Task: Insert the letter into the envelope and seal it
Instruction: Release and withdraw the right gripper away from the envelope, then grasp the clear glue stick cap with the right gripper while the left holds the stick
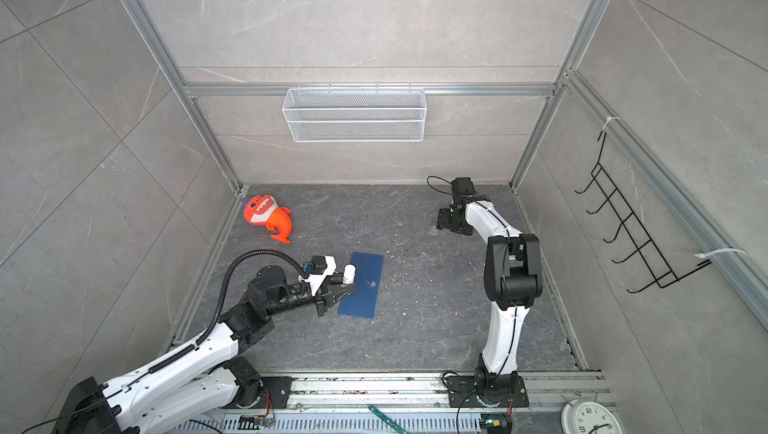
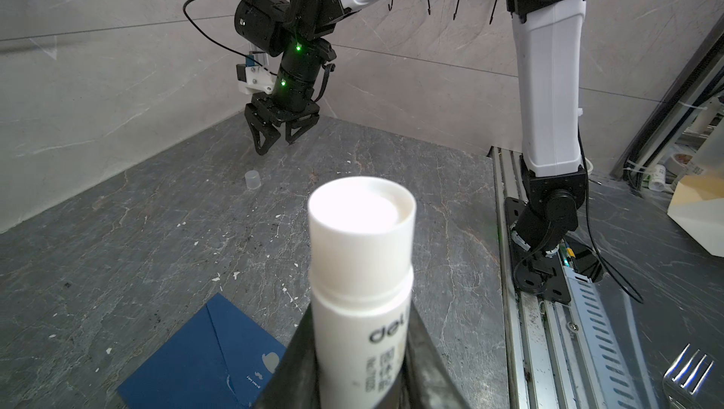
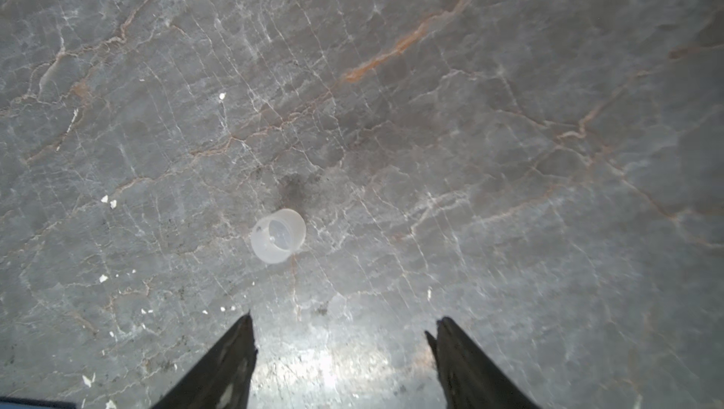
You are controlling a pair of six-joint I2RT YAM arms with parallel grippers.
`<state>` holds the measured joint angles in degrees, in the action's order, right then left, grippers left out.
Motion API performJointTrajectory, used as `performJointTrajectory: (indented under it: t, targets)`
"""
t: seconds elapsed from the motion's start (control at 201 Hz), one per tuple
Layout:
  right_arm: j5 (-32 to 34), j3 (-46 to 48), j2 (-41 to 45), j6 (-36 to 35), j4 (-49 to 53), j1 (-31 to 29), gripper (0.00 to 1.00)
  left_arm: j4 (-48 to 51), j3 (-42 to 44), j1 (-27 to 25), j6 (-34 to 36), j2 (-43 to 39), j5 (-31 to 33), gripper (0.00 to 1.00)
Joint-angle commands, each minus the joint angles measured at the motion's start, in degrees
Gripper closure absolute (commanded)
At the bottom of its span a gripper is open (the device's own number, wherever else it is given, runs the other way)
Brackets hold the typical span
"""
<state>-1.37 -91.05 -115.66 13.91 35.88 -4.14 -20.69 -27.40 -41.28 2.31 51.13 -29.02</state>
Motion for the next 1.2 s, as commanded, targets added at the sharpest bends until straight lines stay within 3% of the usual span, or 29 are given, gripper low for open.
performJointTrajectory:
  t: [0.0,0.239,0.722,1.19]
  targets:
    - [-2.2,-2.5,-1.6,-0.8,1.0,0.1,0.27,-2.5,0.3,-0.2,-0.3,-1.1,0.7,1.00]
    - [-2.2,-5.9,-4.7,-2.1,2.2,-1.3,0.31,-3.3,0.1,-0.2,-0.3,0.2,0.7,1.00]
    - [5.3,-16.6,-13.2,-4.4,9.0,-5.4,0.38,-4.0,0.3,-0.2,-0.5,1.0,0.7,1.00]
    - [6.6,-17.8,-15.8,-4.2,9.5,-5.9,0.50,-4.3,0.6,-0.2,-0.4,0.9,0.9,1.00]
